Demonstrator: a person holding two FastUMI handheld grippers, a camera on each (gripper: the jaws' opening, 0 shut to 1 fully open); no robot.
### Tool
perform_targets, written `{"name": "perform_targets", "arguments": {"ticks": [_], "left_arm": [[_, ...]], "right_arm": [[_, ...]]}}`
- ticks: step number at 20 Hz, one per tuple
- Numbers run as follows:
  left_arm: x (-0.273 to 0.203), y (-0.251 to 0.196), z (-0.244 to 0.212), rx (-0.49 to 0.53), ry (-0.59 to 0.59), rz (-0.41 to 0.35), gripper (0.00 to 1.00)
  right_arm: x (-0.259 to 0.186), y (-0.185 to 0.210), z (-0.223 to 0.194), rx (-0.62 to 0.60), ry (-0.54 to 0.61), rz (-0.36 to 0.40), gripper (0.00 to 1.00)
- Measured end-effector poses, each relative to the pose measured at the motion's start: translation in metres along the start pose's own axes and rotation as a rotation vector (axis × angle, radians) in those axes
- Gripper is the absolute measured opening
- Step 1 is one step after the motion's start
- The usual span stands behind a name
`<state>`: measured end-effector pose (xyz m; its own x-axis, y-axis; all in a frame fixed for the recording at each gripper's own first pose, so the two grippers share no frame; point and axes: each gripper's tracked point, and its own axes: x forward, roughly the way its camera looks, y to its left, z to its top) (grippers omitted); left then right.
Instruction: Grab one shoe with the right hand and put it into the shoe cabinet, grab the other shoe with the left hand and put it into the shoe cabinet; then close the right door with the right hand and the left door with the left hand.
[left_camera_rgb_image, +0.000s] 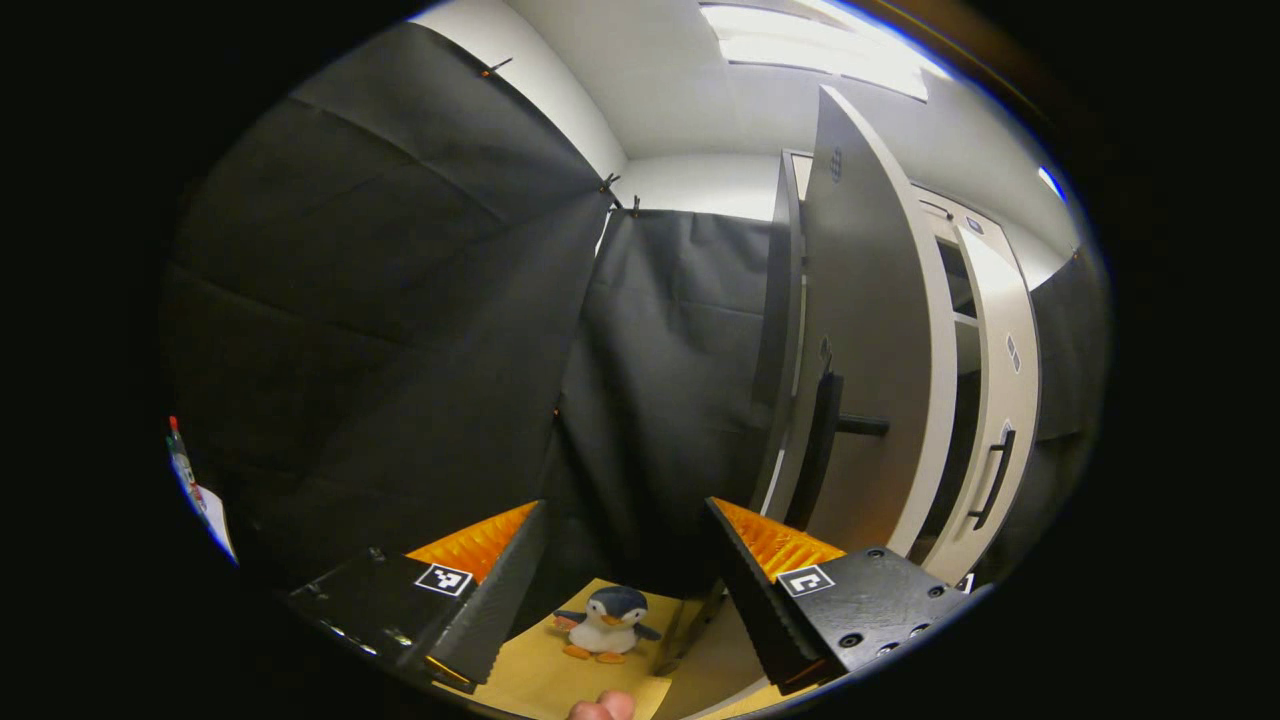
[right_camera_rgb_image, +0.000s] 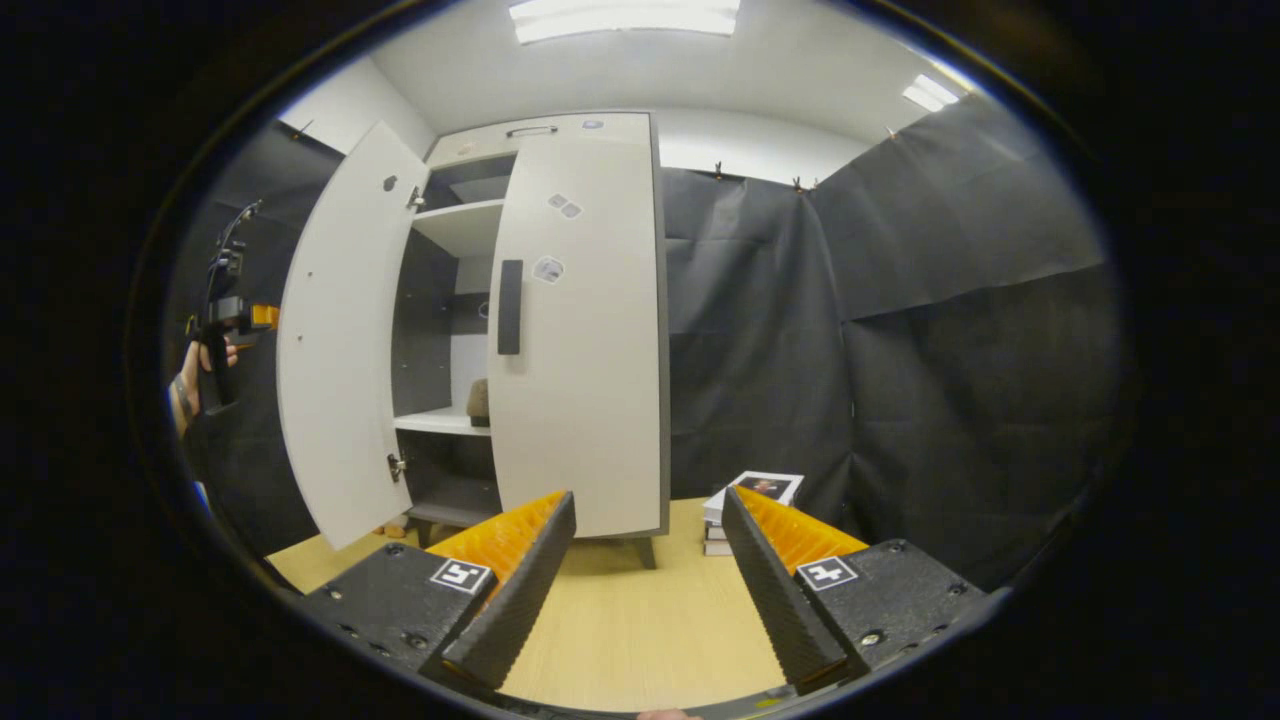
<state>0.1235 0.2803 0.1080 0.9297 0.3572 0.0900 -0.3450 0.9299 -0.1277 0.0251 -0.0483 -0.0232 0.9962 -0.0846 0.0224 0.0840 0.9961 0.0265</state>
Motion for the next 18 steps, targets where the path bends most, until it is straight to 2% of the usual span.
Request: {"name": "perform_targets", "arguments": {"ticks": [1, 2, 3, 8, 14, 18], "left_arm": [[0.0, -0.002, -0.001, -0.024, 0.0, -0.013, 0.94], [0.0, -0.004, -0.002, -0.036, 0.008, -0.033, 1.0], [-0.001, -0.009, -0.002, -0.038, 0.019, -0.056, 0.93], [-0.019, -0.049, -0.006, -0.003, 0.01, -0.08, 0.93], [-0.021, -0.113, -0.024, -0.062, 0.049, -0.234, 0.93], [-0.014, -0.152, -0.033, -0.077, 0.043, -0.263, 0.93]], "right_arm": [[0.001, 0.0, 0.0, 0.002, 0.003, 0.001, 0.96], [0.0, 0.001, 0.002, 0.006, -0.003, 0.001, 0.96], [0.0, 0.001, 0.004, 0.009, -0.01, -0.001, 0.96], [0.004, 0.0, 0.007, 0.026, -0.013, 0.013, 0.96], [-0.001, -0.019, 0.01, 0.015, -0.018, -0.024, 0.96], [-0.005, -0.032, 0.008, 0.028, -0.01, -0.056, 0.96]]}}
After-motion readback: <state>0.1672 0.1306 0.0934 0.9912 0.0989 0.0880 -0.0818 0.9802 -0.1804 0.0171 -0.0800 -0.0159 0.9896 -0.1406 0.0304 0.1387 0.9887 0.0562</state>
